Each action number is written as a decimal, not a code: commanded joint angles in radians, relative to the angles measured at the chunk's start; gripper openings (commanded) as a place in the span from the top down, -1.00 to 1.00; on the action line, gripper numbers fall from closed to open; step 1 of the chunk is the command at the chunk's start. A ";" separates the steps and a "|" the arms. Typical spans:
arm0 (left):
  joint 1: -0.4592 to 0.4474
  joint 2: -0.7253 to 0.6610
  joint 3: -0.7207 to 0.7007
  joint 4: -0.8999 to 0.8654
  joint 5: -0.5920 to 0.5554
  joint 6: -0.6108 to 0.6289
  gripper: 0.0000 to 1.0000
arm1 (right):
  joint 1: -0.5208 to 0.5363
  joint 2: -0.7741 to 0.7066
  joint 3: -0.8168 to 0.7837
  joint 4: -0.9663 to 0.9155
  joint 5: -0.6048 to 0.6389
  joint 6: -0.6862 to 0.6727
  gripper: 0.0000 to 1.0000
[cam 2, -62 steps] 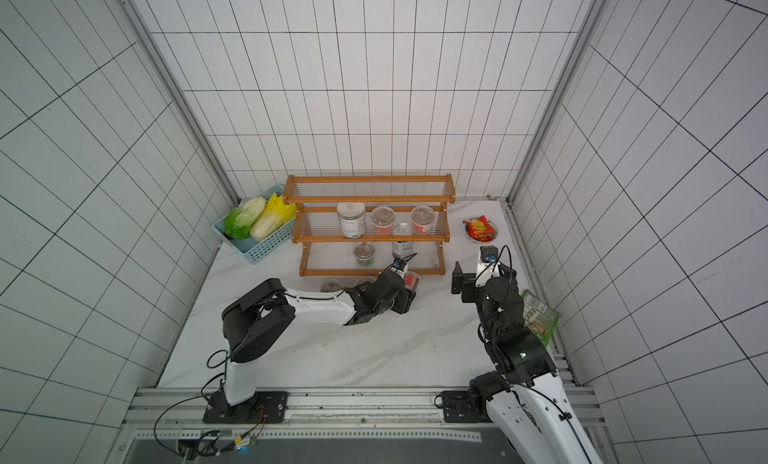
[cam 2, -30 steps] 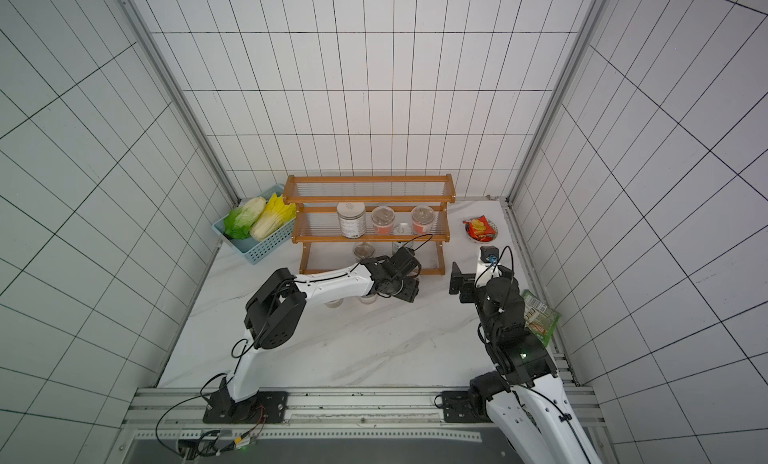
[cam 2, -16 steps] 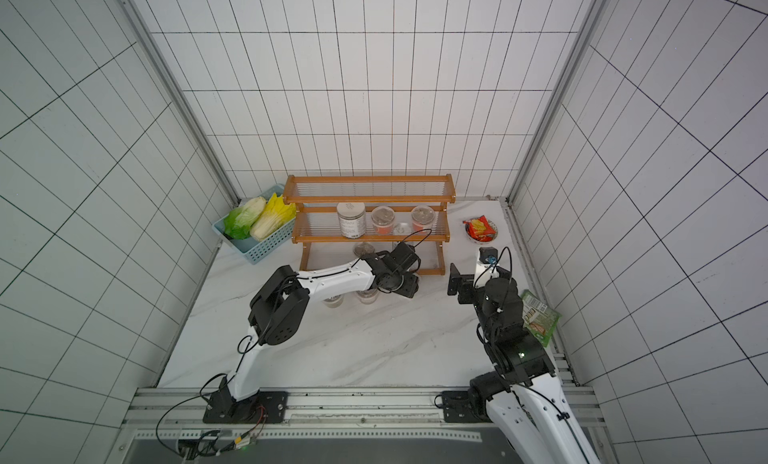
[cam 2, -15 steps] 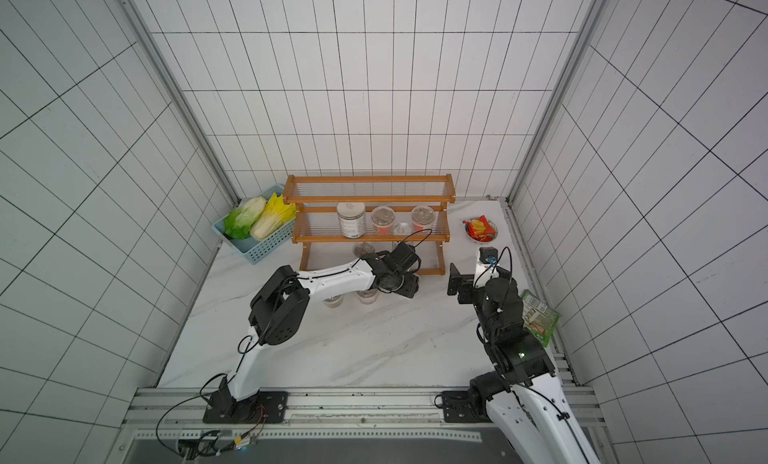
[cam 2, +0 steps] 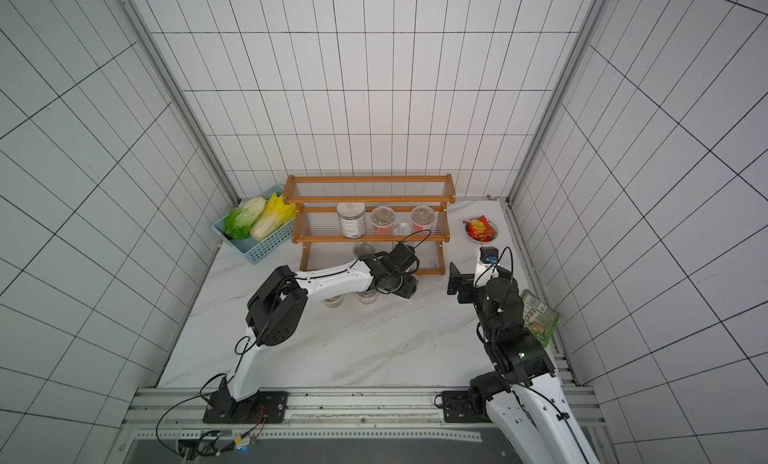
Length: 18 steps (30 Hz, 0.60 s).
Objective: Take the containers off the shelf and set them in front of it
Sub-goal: Place the container at the center of the board.
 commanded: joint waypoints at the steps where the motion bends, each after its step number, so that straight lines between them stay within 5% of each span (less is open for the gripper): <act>1: -0.009 -0.089 -0.061 0.112 -0.049 0.011 0.17 | -0.011 0.001 -0.019 0.028 -0.008 0.008 -0.98; 18: -0.089 -0.096 -0.364 0.788 -0.189 0.120 0.15 | -0.013 -0.006 -0.048 0.065 0.006 -0.018 -0.98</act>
